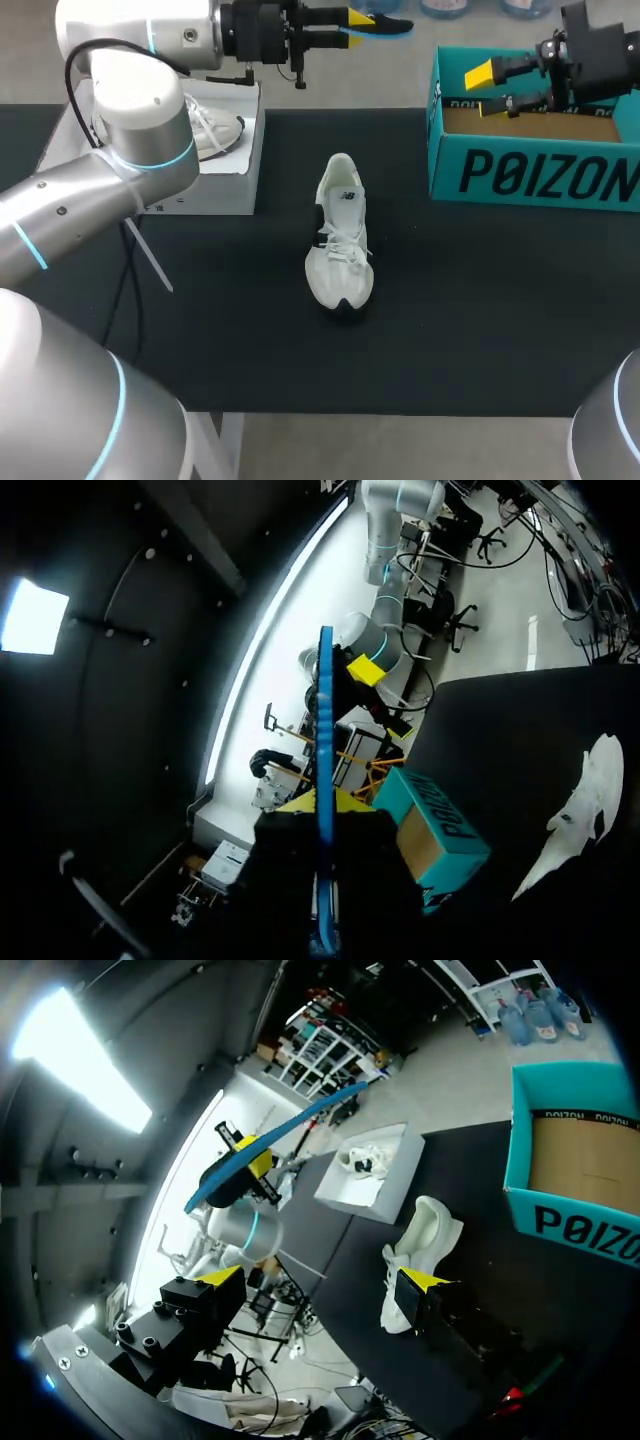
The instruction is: Take the shoe out of the shoebox, open the shoe tongue, remove and reinsert the insole, then place the shoe into the shoebox
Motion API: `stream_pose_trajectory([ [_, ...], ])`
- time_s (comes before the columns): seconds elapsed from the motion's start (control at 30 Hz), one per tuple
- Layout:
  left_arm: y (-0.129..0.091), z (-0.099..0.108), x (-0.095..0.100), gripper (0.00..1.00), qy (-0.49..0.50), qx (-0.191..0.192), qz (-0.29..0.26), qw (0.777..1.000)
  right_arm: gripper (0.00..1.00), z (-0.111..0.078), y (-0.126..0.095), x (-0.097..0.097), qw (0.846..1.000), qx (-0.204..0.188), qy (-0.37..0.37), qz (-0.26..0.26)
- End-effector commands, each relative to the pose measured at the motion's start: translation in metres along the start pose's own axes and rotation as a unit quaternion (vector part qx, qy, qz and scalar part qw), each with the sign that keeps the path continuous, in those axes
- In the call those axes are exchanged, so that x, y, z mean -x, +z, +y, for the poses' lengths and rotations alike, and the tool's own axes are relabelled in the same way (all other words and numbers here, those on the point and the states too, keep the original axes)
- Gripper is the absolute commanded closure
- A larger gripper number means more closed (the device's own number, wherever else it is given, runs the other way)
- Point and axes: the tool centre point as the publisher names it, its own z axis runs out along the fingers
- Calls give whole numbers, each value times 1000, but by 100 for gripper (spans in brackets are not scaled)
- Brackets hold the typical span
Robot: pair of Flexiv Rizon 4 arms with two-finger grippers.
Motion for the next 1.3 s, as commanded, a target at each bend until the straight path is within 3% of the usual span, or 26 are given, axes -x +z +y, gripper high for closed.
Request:
stream_pose_trajectory([
  [0.03, -2, 3, 1, 100, 128, -59, 3, 990, 0, 0, 1, 0, 1000, 1, 0, -1],
  [0.13, 0, 0, 1, 100, 189, -56, 32, 980, 0, 0, 1, 0, 1000, 1, 0, -1],
  [0.67, 0, 0, 1, 100, 189, -56, 32, 980, 0, 0, 1, 0, 1000, 1, 0, -1],
  [0.73, -1, 1, -2, 100, 207, -41, 5, 977, 0, 0, 1, 0, 1000, 1, 0, -1],
  [1.1, 15, -9, -12, 100, 225, -56, 40, 972, 0, 21, 7, -12, 999, 32, -30, 27],
  [1.17, 16, -9, -13, 100, 234, -57, 46, 970, 0, 25, 12, -12, 998, 35, -10, 43],
  [1.3, 21, -12, -15, 100, 256, -76, 70, 961, 0, 31, 21, -8, 993, -2, 83, 84],
])
